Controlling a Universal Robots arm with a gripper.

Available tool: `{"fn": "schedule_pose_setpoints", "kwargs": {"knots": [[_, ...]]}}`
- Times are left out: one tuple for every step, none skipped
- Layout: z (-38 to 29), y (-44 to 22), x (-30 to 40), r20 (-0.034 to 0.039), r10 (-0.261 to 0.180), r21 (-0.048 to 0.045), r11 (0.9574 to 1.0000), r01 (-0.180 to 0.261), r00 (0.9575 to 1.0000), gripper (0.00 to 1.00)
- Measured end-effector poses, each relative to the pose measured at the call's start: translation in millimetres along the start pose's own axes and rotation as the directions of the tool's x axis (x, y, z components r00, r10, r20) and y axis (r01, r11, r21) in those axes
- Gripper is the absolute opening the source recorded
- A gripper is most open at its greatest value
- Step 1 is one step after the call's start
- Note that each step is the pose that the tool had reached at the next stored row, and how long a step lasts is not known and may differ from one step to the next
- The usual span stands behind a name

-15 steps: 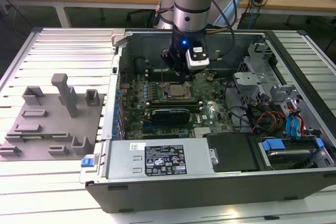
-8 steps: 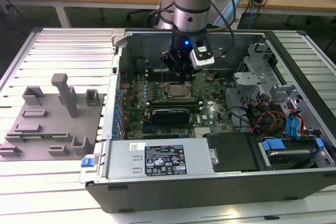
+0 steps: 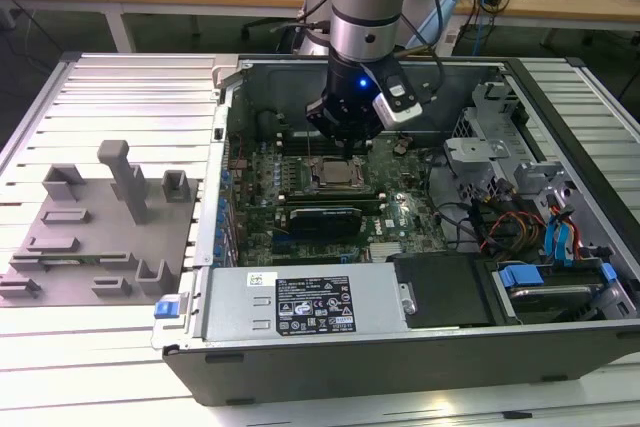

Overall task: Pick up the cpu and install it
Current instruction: 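Close the cpu cover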

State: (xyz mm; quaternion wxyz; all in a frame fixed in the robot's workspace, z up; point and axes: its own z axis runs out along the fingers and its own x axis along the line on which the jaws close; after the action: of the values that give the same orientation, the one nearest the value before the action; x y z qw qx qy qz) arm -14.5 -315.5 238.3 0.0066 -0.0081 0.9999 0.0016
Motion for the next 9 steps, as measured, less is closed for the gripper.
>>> {"fn": "schedule_pose_setpoints", "kwargs": {"knots": [[0.1,0.0,0.0,-0.0001,-0.022,0.001,0.9998,0.022,0.9998,0.11],[0.0,0.0,0.0,-0.0001,-0.033,0.0012,0.9995,0.033,0.9995,0.11],[0.1,0.0,0.0,-0.0002,-0.033,0.0011,0.9995,0.033,0.9995,0.11],[0.1,0.0,0.0,-0.0001,-0.033,0.0011,0.9995,0.033,0.9995,0.11],[0.1,0.0,0.0,-0.0001,-0.033,0.0011,0.9995,0.033,0.9995,0.11],[0.1,0.0,0.0,-0.0001,-0.033,0.0011,0.9995,0.033,0.9995,0.11],[0.1,0.0,0.1,-0.0001,-0.033,0.001,0.9994,0.033,0.9994,0.11],[0.2,-0.2,0.2,0.0001,-0.034,0.0008,0.9994,0.034,0.9994,0.11],[0.1,-0.6,0.5,0.0,-0.035,0.0009,0.9994,0.035,0.9994,0.11]]}}
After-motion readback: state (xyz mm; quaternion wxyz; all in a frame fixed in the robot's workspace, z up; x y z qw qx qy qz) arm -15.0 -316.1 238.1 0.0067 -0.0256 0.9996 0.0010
